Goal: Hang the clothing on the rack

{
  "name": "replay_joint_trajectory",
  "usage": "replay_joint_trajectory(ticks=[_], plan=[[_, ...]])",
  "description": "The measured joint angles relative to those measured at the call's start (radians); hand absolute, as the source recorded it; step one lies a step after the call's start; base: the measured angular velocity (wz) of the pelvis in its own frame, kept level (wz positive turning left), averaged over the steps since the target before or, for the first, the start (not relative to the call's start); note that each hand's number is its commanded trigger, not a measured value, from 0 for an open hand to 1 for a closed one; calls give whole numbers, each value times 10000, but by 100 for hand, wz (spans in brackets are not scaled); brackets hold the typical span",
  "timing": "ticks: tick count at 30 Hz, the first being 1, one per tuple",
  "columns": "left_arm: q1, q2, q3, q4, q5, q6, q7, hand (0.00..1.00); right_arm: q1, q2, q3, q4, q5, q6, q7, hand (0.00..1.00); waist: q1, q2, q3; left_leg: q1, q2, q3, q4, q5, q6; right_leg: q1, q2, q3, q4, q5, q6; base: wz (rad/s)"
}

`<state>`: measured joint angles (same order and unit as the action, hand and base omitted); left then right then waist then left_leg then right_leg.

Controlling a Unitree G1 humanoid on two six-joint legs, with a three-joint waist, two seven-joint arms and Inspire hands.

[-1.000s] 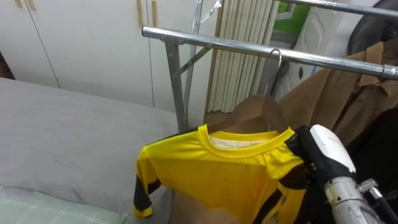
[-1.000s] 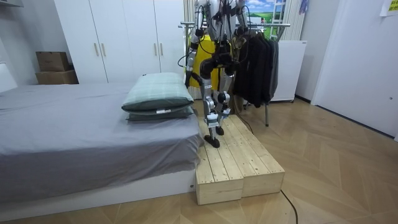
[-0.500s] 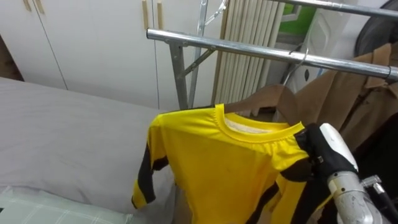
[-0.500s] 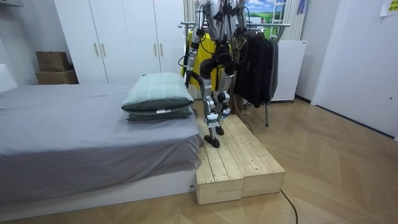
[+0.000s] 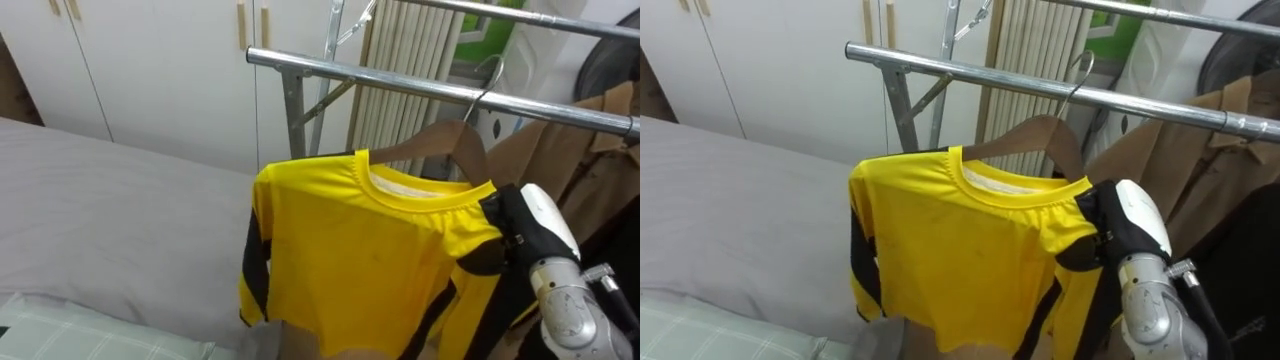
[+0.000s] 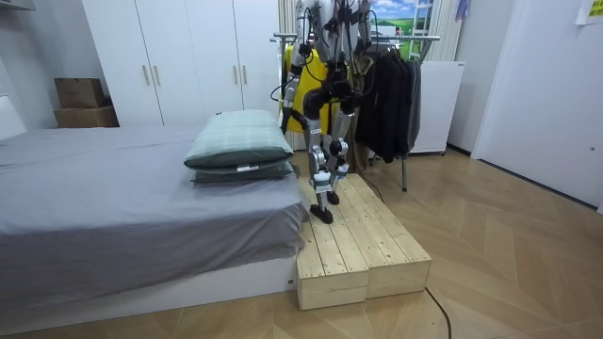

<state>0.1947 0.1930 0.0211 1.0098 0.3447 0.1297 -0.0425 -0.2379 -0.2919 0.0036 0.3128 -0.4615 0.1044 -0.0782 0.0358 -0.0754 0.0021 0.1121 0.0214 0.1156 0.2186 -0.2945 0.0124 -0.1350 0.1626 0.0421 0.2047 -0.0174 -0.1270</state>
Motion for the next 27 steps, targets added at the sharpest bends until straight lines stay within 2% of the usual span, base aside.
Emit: replay_joint_trajectory(ticks=[11,16,23,27], plan=[[-20,-18,5,-3,-9,184,-1,0,-180,-26,-264,387,11,400,-126,100,15,-8,2,9,-2,-46,1,0,0,10,2,0,2,-10,6,0],[-26,-29,51,-93,-1,253,0,0,-194,-316,-248,867,618,405,-113,100,88,-20,4,70,-6,-80,28,1,1,85,-7,-16,-14,-8,4,0],[80,-23,102,-342,6,357,-62,0,-196,-353,-254,1573,664,391,32,100,203,-77,19,98,-18,-100,37,-1,3,124,-23,-36,-3,-14,19,0],[184,-23,142,-475,10,474,-71,0,-196,-361,-255,1613,676,394,80,100,214,-111,-24,97,-16,-121,51,1,0,135,-27,-56,-1,-7,9,0]])
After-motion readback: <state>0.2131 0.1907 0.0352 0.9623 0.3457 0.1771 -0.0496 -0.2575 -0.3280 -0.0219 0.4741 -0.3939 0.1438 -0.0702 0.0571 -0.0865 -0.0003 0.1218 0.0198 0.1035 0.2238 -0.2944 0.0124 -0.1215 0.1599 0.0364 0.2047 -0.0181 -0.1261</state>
